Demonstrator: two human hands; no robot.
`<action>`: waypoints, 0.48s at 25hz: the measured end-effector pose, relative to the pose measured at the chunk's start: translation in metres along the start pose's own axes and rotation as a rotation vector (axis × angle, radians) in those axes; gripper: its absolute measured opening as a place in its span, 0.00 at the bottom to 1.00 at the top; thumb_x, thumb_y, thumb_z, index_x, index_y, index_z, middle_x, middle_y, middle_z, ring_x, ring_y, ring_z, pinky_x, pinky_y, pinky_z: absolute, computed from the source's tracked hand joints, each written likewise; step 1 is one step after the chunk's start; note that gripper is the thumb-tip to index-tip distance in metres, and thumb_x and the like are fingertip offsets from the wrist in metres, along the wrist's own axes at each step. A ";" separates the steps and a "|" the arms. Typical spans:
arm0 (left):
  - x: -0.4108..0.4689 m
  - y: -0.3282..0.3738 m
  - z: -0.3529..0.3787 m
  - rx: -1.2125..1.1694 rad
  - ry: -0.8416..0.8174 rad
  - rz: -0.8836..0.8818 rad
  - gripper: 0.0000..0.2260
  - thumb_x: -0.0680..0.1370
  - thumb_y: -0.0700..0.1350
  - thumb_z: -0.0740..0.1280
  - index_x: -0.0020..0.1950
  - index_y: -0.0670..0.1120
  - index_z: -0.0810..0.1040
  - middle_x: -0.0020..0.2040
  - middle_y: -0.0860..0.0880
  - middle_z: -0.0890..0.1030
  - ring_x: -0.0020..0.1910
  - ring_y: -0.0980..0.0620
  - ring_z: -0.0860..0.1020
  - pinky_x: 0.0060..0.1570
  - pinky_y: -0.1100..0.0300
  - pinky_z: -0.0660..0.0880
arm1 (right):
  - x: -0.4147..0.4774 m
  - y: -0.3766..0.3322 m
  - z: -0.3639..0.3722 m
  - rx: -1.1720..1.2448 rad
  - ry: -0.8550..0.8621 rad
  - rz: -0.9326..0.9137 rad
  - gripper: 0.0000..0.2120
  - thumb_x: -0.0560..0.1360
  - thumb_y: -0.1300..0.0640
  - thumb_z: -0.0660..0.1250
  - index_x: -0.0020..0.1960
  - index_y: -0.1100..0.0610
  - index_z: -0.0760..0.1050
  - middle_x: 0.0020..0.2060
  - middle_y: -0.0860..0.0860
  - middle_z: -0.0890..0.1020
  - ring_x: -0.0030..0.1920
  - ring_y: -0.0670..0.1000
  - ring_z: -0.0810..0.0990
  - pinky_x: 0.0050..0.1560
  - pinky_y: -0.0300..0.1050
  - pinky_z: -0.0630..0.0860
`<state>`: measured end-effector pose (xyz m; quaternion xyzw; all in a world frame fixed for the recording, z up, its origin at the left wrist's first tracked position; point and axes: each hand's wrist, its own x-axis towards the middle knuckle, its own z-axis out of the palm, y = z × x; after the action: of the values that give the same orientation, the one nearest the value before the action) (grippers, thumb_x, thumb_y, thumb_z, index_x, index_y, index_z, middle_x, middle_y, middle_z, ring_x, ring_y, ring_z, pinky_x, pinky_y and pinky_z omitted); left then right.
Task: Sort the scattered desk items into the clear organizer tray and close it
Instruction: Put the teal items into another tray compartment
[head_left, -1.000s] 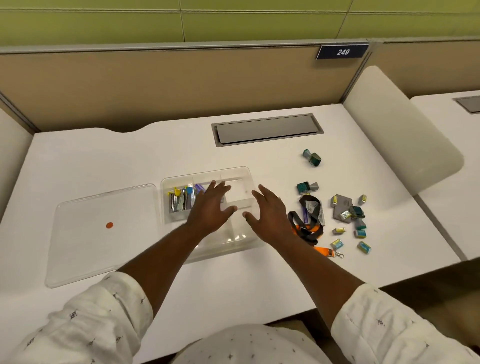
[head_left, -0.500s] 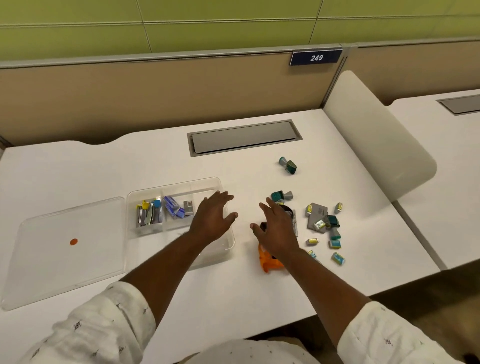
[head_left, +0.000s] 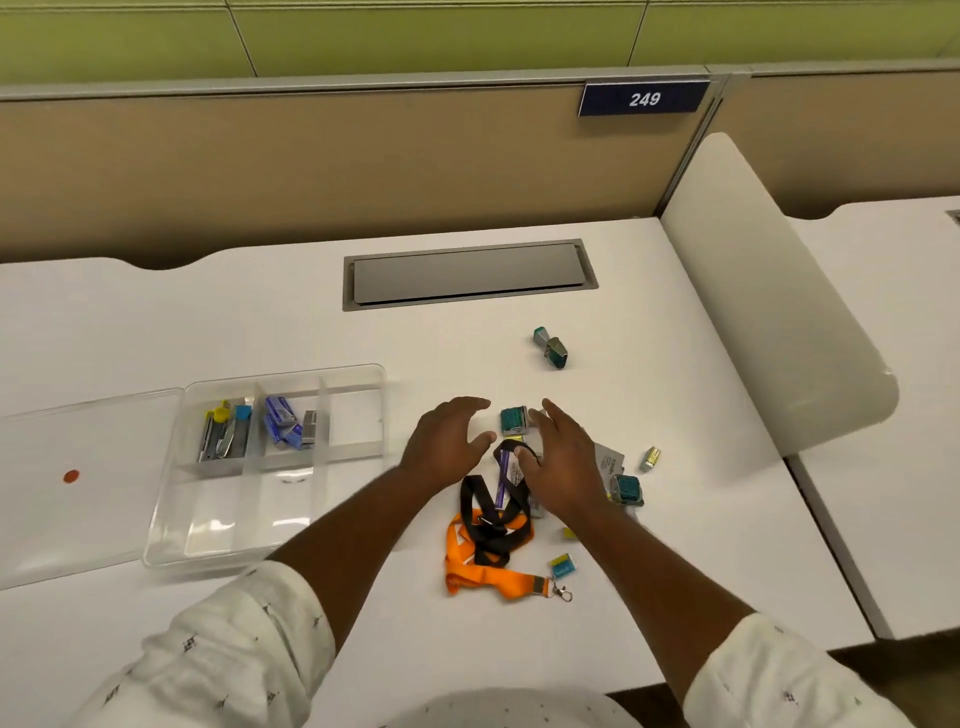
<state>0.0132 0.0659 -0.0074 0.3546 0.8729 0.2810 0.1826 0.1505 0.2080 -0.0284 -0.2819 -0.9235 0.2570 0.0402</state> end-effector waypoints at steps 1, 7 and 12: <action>0.006 0.004 0.007 0.004 -0.009 -0.010 0.22 0.77 0.53 0.68 0.71 0.53 0.72 0.70 0.53 0.74 0.69 0.53 0.71 0.69 0.56 0.66 | 0.005 0.006 -0.002 0.009 -0.002 -0.001 0.28 0.76 0.48 0.67 0.74 0.53 0.68 0.76 0.53 0.65 0.75 0.55 0.64 0.74 0.58 0.61; 0.042 0.025 0.039 0.017 -0.060 -0.038 0.22 0.77 0.52 0.69 0.70 0.53 0.72 0.68 0.53 0.75 0.66 0.52 0.73 0.64 0.58 0.67 | 0.048 0.043 -0.013 0.021 -0.016 0.014 0.28 0.78 0.47 0.66 0.76 0.52 0.65 0.78 0.52 0.62 0.76 0.53 0.61 0.76 0.55 0.58; 0.068 0.029 0.053 0.071 -0.117 -0.076 0.25 0.75 0.57 0.70 0.70 0.52 0.72 0.66 0.52 0.75 0.63 0.51 0.73 0.62 0.54 0.70 | 0.078 0.058 -0.019 0.018 -0.026 0.020 0.29 0.79 0.46 0.64 0.76 0.54 0.63 0.78 0.53 0.62 0.76 0.54 0.61 0.76 0.53 0.57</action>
<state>0.0097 0.1510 -0.0383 0.3434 0.8829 0.2216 0.2313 0.1185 0.2999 -0.0460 -0.2875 -0.9186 0.2695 0.0283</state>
